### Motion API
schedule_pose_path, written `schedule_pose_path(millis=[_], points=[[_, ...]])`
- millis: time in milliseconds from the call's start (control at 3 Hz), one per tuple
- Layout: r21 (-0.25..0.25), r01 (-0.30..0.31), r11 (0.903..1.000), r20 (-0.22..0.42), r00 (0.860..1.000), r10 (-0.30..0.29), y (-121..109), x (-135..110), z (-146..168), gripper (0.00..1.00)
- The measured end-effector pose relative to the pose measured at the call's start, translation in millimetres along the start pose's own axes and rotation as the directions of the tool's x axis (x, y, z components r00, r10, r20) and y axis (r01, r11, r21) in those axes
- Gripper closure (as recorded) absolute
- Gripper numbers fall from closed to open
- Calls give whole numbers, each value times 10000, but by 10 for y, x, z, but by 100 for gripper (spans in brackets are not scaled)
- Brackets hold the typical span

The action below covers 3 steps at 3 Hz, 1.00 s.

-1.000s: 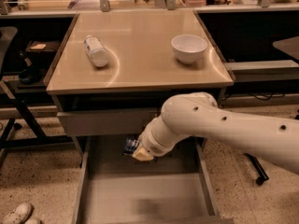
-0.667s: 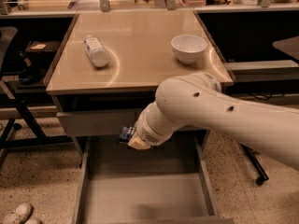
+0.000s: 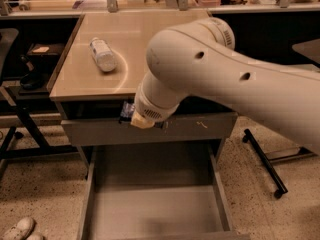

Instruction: Pick rxbar blueberry from middle drawer and place on counter

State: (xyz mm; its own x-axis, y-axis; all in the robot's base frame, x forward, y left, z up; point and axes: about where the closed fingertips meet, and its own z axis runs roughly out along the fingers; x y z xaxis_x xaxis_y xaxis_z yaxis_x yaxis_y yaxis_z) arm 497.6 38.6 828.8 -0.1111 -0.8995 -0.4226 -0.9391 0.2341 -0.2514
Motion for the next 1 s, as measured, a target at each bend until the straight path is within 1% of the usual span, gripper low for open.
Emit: schedule_pose_path(millis=[333,667,1000], points=[[583,456,9973,-10,9990,-456,-365,-167,-232,100],[940,761,9927,9,9971,-766,-659,-275,-338,100],[989,931,9907,243,9951,-959,-979,-336,-249,100]])
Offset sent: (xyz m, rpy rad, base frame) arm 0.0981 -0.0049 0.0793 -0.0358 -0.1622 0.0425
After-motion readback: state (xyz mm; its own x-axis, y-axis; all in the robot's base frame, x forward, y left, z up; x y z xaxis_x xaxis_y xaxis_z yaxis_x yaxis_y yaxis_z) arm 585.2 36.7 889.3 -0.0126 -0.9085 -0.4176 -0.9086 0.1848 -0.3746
